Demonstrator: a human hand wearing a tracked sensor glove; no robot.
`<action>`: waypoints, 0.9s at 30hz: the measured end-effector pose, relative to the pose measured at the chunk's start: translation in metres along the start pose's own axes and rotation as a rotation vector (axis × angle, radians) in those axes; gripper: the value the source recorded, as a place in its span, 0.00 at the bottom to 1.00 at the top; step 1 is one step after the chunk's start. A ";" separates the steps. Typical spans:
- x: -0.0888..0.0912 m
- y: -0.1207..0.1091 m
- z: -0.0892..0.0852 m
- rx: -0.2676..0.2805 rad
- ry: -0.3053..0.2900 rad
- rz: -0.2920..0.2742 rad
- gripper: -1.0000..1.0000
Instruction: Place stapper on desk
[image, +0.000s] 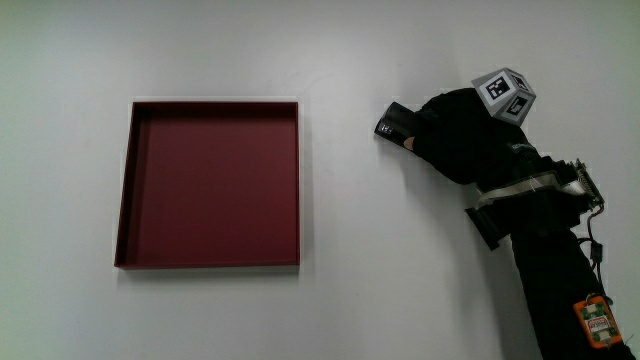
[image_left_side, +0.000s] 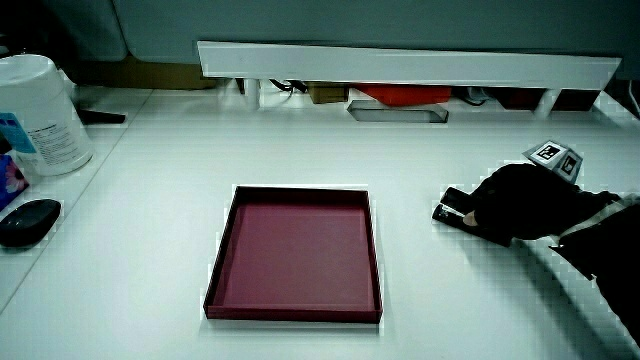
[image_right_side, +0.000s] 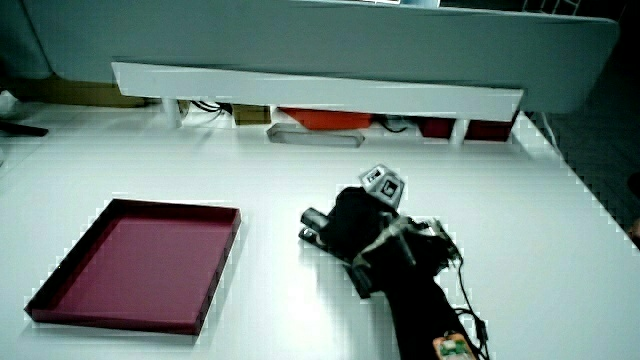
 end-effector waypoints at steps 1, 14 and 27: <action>0.002 0.000 -0.002 -0.007 0.009 -0.004 0.50; 0.015 0.003 -0.008 -0.060 0.085 -0.014 0.50; -0.002 -0.020 0.002 -0.056 0.001 -0.005 0.14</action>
